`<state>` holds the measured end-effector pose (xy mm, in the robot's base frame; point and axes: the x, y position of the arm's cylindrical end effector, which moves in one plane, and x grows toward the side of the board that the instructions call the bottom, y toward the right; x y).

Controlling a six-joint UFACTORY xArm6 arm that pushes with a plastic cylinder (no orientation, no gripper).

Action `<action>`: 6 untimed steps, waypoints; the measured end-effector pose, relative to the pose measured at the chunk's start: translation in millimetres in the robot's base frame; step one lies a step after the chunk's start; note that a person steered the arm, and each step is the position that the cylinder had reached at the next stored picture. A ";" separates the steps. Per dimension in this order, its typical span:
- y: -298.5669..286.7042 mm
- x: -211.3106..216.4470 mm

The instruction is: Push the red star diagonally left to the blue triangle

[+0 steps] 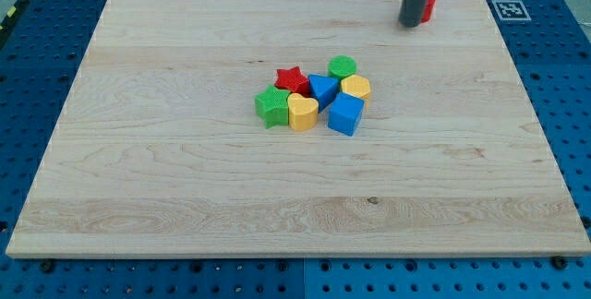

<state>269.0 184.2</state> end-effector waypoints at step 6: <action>-289.3 215.1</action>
